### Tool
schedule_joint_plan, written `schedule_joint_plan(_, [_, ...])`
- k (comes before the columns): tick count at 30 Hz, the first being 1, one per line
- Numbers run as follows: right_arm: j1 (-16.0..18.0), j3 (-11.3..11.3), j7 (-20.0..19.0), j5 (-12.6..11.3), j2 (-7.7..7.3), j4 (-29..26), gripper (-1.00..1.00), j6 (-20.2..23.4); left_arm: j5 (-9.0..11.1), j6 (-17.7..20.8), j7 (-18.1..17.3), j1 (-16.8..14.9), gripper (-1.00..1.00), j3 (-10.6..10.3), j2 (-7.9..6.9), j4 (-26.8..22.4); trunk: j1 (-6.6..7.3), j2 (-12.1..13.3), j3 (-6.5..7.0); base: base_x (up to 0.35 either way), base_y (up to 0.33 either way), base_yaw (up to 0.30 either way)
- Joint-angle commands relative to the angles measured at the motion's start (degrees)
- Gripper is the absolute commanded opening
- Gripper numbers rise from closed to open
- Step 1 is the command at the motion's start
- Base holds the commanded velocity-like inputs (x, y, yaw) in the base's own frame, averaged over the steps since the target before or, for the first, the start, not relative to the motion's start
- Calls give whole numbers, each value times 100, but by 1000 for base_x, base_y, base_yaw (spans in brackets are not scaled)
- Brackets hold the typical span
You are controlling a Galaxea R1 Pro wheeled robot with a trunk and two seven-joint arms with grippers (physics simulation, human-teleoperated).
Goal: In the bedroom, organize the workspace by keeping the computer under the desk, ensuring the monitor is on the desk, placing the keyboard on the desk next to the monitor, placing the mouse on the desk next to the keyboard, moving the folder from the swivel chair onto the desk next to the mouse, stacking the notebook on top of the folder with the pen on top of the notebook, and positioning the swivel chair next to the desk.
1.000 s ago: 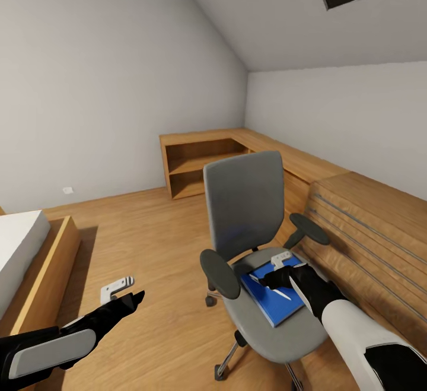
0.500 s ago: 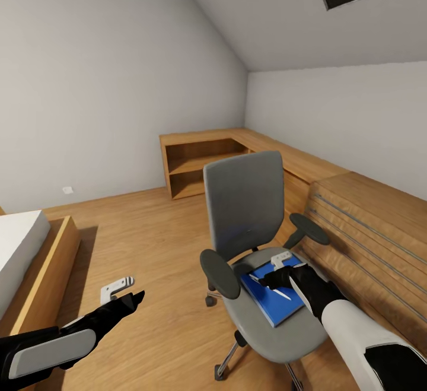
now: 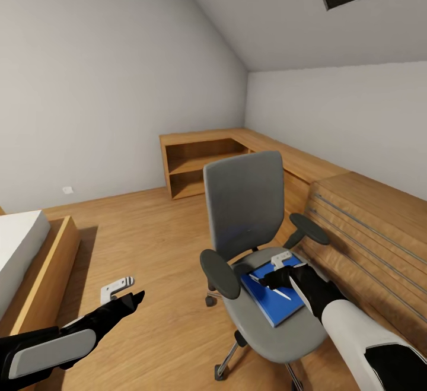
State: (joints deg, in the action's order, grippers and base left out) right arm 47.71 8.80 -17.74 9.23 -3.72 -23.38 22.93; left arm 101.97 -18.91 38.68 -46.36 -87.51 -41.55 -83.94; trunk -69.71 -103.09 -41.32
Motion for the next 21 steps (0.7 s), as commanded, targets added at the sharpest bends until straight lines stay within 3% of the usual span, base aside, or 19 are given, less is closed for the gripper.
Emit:
schedule_joint_plan(1, [2, 8, -36, 61, -2, -14, 100, 24, 28, -34, 7, -13, 100, -20, -2, -8, 0, -3, -6, 0, 0, 0])
schedule_joint_plan(21, [1, 78, 133, 61, 11, -10, 100, 24, 27, -36, 6, -13, 100, -20, -2, -8, 0, -3, -6, 0, 0, 0])
